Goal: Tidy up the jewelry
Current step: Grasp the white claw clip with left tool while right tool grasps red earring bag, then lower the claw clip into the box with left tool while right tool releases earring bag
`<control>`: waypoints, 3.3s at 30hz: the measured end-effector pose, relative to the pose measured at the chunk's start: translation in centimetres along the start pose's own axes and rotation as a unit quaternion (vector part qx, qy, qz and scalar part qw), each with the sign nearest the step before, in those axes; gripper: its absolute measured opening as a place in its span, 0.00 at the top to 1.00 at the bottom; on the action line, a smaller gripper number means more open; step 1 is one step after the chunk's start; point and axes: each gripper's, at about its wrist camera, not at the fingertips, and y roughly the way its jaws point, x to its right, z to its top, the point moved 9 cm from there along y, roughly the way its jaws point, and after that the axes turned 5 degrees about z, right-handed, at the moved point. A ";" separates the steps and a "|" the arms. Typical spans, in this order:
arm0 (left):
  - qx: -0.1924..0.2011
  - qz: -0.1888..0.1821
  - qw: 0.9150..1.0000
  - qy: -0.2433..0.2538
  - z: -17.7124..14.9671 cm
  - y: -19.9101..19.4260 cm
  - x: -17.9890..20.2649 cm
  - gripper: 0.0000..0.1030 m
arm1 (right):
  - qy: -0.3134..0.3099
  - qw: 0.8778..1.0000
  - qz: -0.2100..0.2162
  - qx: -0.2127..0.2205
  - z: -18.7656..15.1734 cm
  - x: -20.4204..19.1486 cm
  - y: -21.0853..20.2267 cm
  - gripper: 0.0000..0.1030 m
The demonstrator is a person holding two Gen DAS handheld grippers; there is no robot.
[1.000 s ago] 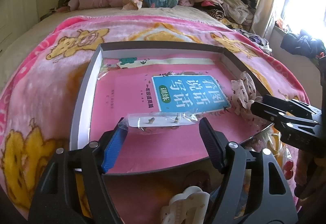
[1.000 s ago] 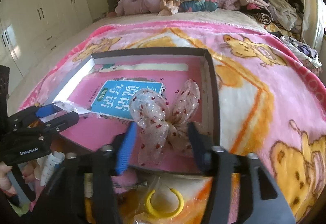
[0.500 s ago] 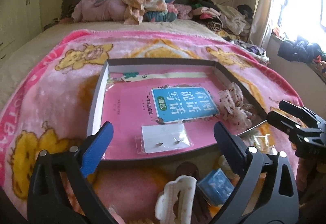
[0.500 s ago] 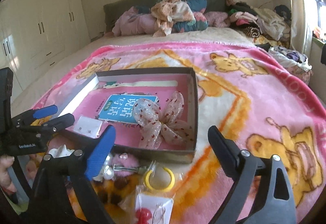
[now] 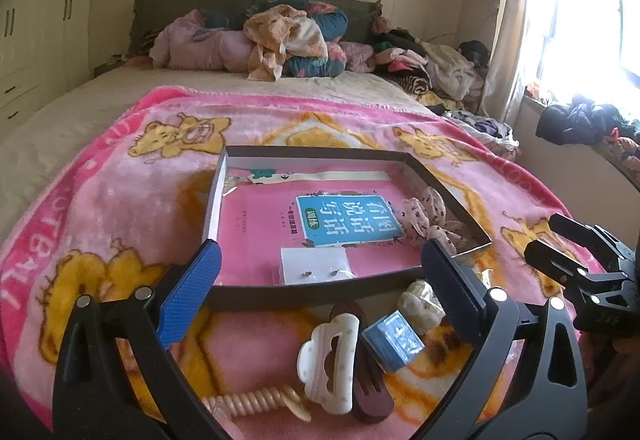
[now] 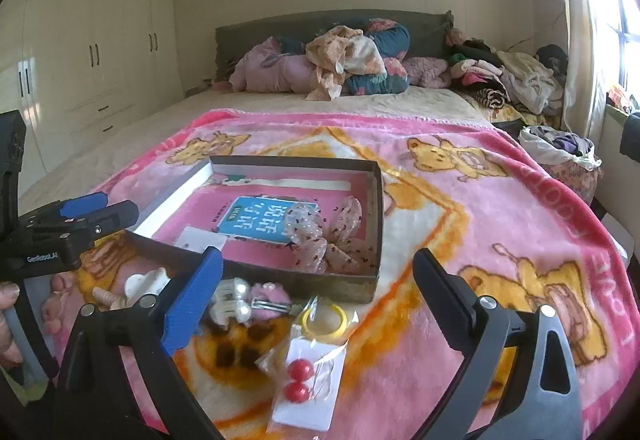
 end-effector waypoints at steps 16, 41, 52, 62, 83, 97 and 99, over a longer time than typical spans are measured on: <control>-0.010 0.000 1.000 0.016 -2.8 -2.7 -0.9 0.11 | -0.013 1.000 0.010 -0.007 -2.9 -2.5 -3.3 0.10; -0.088 -0.020 0.995 0.044 -7.8 0.8 0.5 0.12 | 0.022 0.998 -0.004 -0.065 -8.7 -1.5 -1.9 0.10; -0.135 -0.046 0.990 0.009 -9.0 3.4 -0.3 0.36 | 0.043 0.993 0.006 -0.110 -10.3 -0.9 1.6 0.29; -0.140 -0.053 0.989 0.018 -8.9 4.1 0.5 0.72 | 0.062 0.990 0.019 -0.122 -11.0 -0.4 1.3 0.61; -0.069 -0.055 0.996 0.008 -4.3 0.6 -0.7 0.72 | 0.038 0.995 0.039 -0.084 -6.6 -2.6 -0.5 0.61; -0.059 -0.028 0.998 -0.018 -2.2 1.5 -3.6 0.72 | 0.002 0.995 0.070 -0.066 -1.4 -6.0 2.7 0.61; -0.057 -0.026 0.998 -0.019 -1.8 1.8 -3.8 0.72 | -0.001 0.995 0.071 -0.063 -0.8 -6.1 3.2 0.61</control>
